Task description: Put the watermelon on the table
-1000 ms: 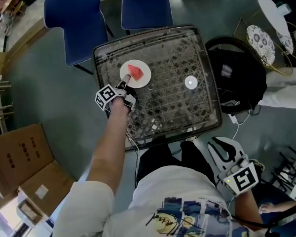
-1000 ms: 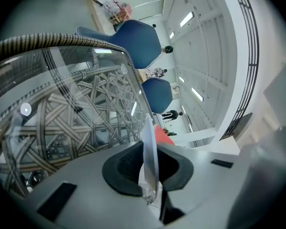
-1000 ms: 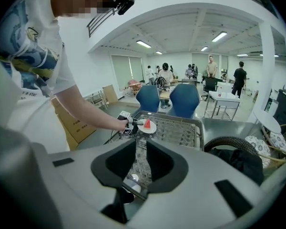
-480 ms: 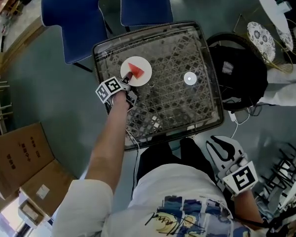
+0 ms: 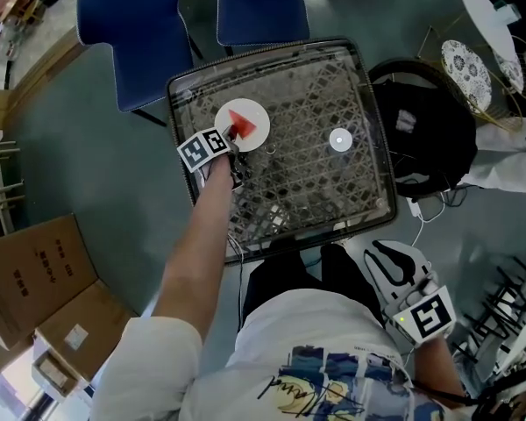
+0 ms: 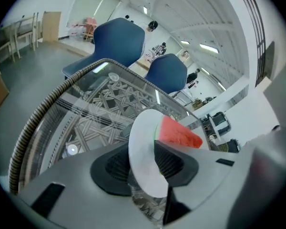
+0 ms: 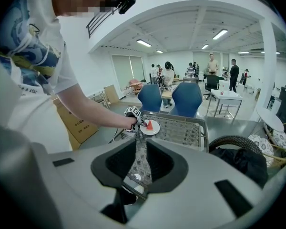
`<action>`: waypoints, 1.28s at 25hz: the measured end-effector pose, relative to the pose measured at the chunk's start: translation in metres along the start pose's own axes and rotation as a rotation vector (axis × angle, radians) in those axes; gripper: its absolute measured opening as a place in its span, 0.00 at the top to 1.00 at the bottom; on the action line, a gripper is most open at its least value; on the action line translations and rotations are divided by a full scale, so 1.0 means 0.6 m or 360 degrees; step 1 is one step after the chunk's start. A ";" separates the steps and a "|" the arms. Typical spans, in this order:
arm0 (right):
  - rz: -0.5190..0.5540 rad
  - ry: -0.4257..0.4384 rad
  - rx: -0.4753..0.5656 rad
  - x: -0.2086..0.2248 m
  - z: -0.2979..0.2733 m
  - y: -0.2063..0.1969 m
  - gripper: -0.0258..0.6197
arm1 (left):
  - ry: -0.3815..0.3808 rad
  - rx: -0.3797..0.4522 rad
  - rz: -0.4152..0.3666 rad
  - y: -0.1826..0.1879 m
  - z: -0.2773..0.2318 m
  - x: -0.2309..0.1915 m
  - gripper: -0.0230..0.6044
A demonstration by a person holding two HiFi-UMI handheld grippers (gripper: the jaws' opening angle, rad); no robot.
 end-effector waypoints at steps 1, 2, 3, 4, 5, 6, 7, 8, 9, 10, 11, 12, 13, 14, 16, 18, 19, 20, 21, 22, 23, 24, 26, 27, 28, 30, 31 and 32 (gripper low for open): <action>-0.0003 -0.0002 0.0003 0.002 0.001 0.000 0.85 | 0.0034 -0.0013 -0.0028 0.002 0.000 0.002 0.76; -0.0004 -0.0005 0.0009 0.005 0.001 0.000 0.85 | 0.0064 -0.0025 -0.0052 0.004 -0.001 0.004 0.76; -0.0005 -0.0005 0.0016 0.008 0.002 0.000 0.85 | 0.0096 -0.0038 -0.0079 0.005 -0.002 0.006 0.75; -0.0010 -0.0002 0.0022 0.010 0.004 0.000 0.85 | 0.0132 -0.0053 -0.0112 0.006 -0.002 0.008 0.74; -0.0015 0.0002 0.0026 0.013 0.005 0.000 0.85 | 0.0169 -0.0068 -0.0145 0.007 -0.003 0.010 0.72; -0.0020 0.0006 0.0029 0.016 0.006 -0.001 0.85 | 0.0198 -0.0078 -0.0167 0.008 -0.003 0.011 0.71; -0.0024 0.0007 0.0030 0.020 0.007 -0.003 0.85 | 0.0215 -0.0082 -0.0176 0.008 -0.004 0.011 0.71; -0.0027 0.0004 0.0031 0.024 0.009 -0.004 0.85 | 0.0225 -0.0082 -0.0181 0.008 -0.004 0.012 0.71; -0.0027 -0.0002 0.0031 0.028 0.011 -0.006 0.85 | 0.0234 -0.0083 -0.0191 0.008 -0.004 0.013 0.71; -0.0026 -0.0010 0.0030 0.032 0.012 -0.007 0.85 | 0.0251 -0.0087 -0.0211 0.008 -0.004 0.015 0.70; -0.0025 -0.0014 0.0029 0.034 0.015 -0.009 0.85 | 0.0276 -0.0096 -0.0238 0.008 -0.003 0.016 0.69; -0.0026 -0.0014 0.0029 0.036 0.018 -0.011 0.85 | 0.0303 -0.0104 -0.0264 0.007 -0.002 0.017 0.68; -0.0026 -0.0014 0.0027 0.038 0.023 -0.014 0.85 | 0.0328 -0.0112 -0.0288 0.005 -0.001 0.018 0.68; -0.0025 -0.0014 0.0023 0.042 0.027 -0.016 0.85 | 0.0354 -0.0118 -0.0321 0.004 -0.001 0.020 0.67; -0.0021 -0.0016 0.0017 0.051 0.036 -0.021 0.85 | 0.0419 -0.0127 -0.0426 0.007 -0.003 0.025 0.67; -0.0024 -0.0019 0.0021 0.062 0.042 -0.025 0.85 | 0.0465 -0.0113 -0.0475 0.014 -0.001 0.025 0.67; -0.0028 -0.0019 0.0025 0.069 0.046 -0.027 0.85 | 0.0481 -0.0101 -0.0462 0.015 0.003 0.024 0.67; -0.0028 -0.0017 0.0029 0.074 0.052 -0.030 0.85 | 0.0495 -0.0091 -0.0448 0.014 0.008 0.024 0.67; -0.0026 -0.0012 0.0035 0.079 0.057 -0.034 0.85 | 0.0504 -0.0081 -0.0441 0.013 0.014 0.025 0.67; -0.0020 -0.0006 0.0041 0.085 0.062 -0.038 0.85 | 0.0510 -0.0066 -0.0438 0.011 0.022 0.028 0.67; -0.0012 0.0000 0.0047 0.091 0.066 -0.042 0.85 | 0.0511 -0.0045 -0.0434 0.011 0.031 0.032 0.67; -0.0001 0.0005 0.0052 0.099 0.069 -0.044 0.85 | 0.0512 -0.0022 -0.0429 0.010 0.042 0.037 0.67; 0.0025 0.0026 0.0062 0.112 0.075 -0.042 0.85 | 0.0519 0.0020 -0.0416 0.006 0.068 0.049 0.67; 0.0040 0.0052 0.0075 0.118 0.078 -0.040 0.85 | 0.0529 0.0041 -0.0407 0.003 0.084 0.054 0.67; 0.0055 0.0091 0.0095 0.126 0.083 -0.040 0.85 | 0.0540 0.0067 -0.0393 -0.002 0.101 0.061 0.67; 0.0092 0.0172 0.0132 0.145 0.098 -0.038 0.85 | 0.0557 0.0122 -0.0362 -0.017 0.136 0.079 0.67; 0.0113 0.0203 0.0147 0.156 0.108 -0.037 0.85 | 0.0565 0.0150 -0.0349 -0.029 0.154 0.089 0.67; 0.0133 0.0228 0.0160 0.167 0.119 -0.036 0.85 | 0.0570 0.0176 -0.0334 -0.043 0.173 0.101 0.67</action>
Point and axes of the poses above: the fingertips, and each gripper's own axes: z backward along the fingers, x to its right, y out of its top, the point moved 8 cm from there along z, backward along the fingers, and after that the axes turned 12 degrees about -z, right-handed, at the moved point
